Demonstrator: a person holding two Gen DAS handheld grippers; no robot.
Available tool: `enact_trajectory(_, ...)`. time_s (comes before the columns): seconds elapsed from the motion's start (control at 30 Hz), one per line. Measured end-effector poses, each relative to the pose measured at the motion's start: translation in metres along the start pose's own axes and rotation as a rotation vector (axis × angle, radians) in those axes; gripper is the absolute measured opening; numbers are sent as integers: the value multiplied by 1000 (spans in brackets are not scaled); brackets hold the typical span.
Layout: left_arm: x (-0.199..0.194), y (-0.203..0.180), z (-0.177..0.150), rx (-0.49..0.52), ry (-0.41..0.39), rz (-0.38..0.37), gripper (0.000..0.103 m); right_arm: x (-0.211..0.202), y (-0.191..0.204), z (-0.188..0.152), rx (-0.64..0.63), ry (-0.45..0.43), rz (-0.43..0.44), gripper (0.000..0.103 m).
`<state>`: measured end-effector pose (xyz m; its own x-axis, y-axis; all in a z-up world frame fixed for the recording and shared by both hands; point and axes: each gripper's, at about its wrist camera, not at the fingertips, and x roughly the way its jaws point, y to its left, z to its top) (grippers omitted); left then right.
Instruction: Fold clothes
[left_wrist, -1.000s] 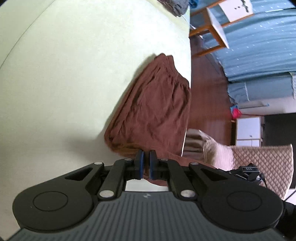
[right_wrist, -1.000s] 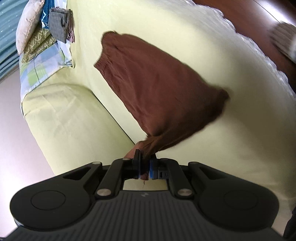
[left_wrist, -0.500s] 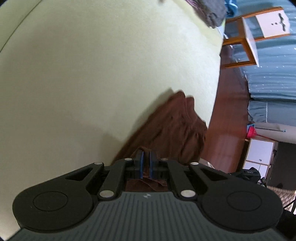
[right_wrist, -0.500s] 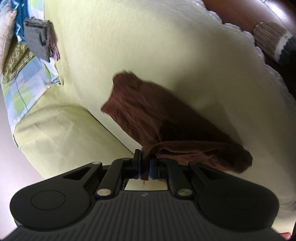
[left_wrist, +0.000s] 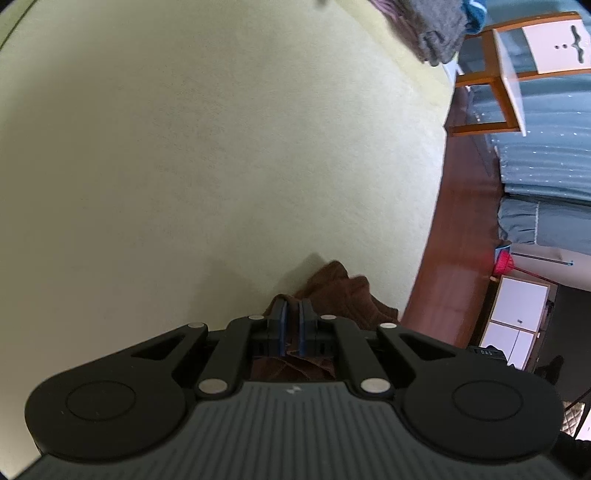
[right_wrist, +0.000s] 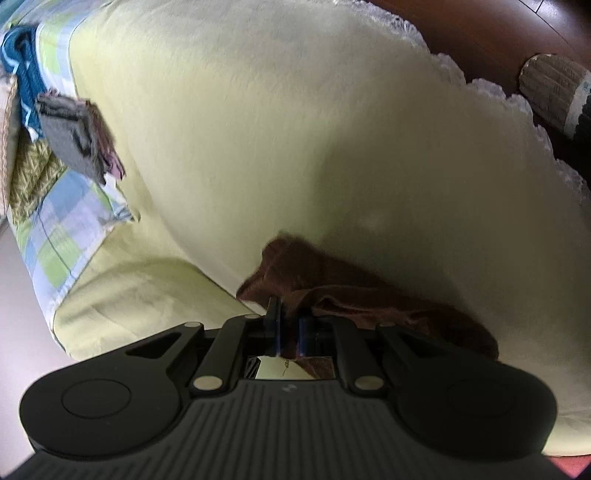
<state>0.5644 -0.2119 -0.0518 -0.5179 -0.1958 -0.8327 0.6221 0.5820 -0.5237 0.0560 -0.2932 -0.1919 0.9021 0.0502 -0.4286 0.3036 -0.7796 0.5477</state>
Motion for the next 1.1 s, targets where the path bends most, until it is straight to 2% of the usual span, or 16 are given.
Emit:
enact_trajectory(0.13, 11, 4, 5, -19, 8, 8, 3, 8, -2, 10, 5, 15, -2, 12)
enact_trajectory(0.2, 13, 5, 6, -22, -1, 10, 4, 7, 0, 17, -8, -1, 17, 25)
enact_trajectory(0.27, 10, 7, 7, -39, -46, 6, 5, 2, 4, 20, -28, -34, 39, 30)
enact_trajectory(0.33, -3, 13, 9, -81, -131, -23, 5, -5, 11, 22, -58, -77, 64, 31)
enact_trajectory(0.37, -6, 14, 9, -88, -148, -23, 5, -12, 19, 24, -99, -101, 75, 32)
enact_trajectory(0.47, -25, 12, 8, -67, -197, -12, 5, -21, 34, 23, -195, -131, 41, 34)
enact_trajectory(0.57, -31, 1, 2, 28, -184, 11, 5, -23, 57, 13, -377, -110, -26, 36)
enact_trajectory(0.6, -30, -7, -2, 98, -151, 18, 5, -17, 71, 2, -525, -72, -87, 36)
enact_trajectory(0.63, -24, -19, -9, 211, -87, 19, 5, -9, 81, -10, -655, -33, -140, 36)
enact_trajectory(0.67, -23, -22, -12, 239, -69, 19, 5, -1, 91, -21, -784, 5, -193, 36)
enact_trajectory(0.7, -12, -36, -22, 341, 8, 0, 9, 5, 95, -28, -853, 33, -217, 36)
enact_trajectory(0.83, 22, -60, -44, 490, 129, 6, 9, 42, 106, -65, -1151, 181, -302, 36)
enact_trajectory(0.87, 35, -65, -46, 509, 152, 8, 9, 52, 107, -71, -1203, 207, -318, 36)
enact_trajectory(0.97, 50, -72, -49, 537, 148, 21, 9, 82, 109, -86, -1346, 274, -361, 36)
enact_trajectory(1.1, 62, -77, -39, 521, 93, 17, 9, 104, 116, -79, -1383, 290, -376, 33)
